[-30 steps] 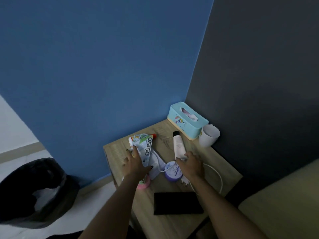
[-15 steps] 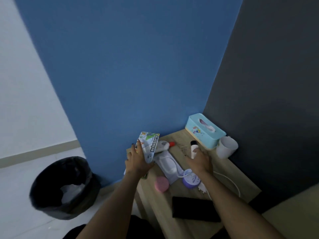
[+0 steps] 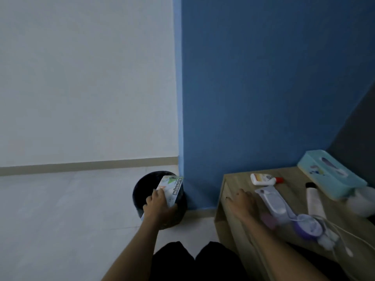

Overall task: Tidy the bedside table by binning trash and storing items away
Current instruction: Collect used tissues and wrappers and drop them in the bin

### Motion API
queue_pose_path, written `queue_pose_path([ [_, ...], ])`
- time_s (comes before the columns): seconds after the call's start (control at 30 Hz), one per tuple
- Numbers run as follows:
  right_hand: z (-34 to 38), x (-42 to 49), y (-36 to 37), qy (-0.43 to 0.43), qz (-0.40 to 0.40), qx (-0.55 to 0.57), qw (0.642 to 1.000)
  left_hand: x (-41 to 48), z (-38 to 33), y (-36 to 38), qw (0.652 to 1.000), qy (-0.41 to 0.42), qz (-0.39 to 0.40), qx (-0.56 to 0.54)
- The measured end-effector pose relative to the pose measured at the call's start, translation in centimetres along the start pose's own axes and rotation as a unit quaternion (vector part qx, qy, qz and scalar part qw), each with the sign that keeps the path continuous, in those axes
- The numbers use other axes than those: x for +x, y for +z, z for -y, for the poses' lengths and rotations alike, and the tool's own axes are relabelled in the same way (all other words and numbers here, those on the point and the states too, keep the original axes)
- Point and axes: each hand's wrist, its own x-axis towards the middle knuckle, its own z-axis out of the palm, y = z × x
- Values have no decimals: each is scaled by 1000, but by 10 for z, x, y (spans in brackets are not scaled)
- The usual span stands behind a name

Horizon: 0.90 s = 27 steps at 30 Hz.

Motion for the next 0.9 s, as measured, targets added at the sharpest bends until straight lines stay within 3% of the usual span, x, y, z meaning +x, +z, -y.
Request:
queue_pose_path([
  [0.3,104,-2,88,-86,88,6,992,27,96,-23,996,-93,-2,0],
  [0.47,136,37,151,-129,144,5,981,99,122,-5,989,-124,31,-77],
  [0.6,144,83,197,-244,184,-58,950,160,130,16,985,-122,54,-108],
  [0.73,140,127,246,-364,170,-113,909,215,134,35,970,-153,30,-188],
  [0.9,94,152,302,-423,153,-148,880,252,136,73,936,-208,47,-278],
])
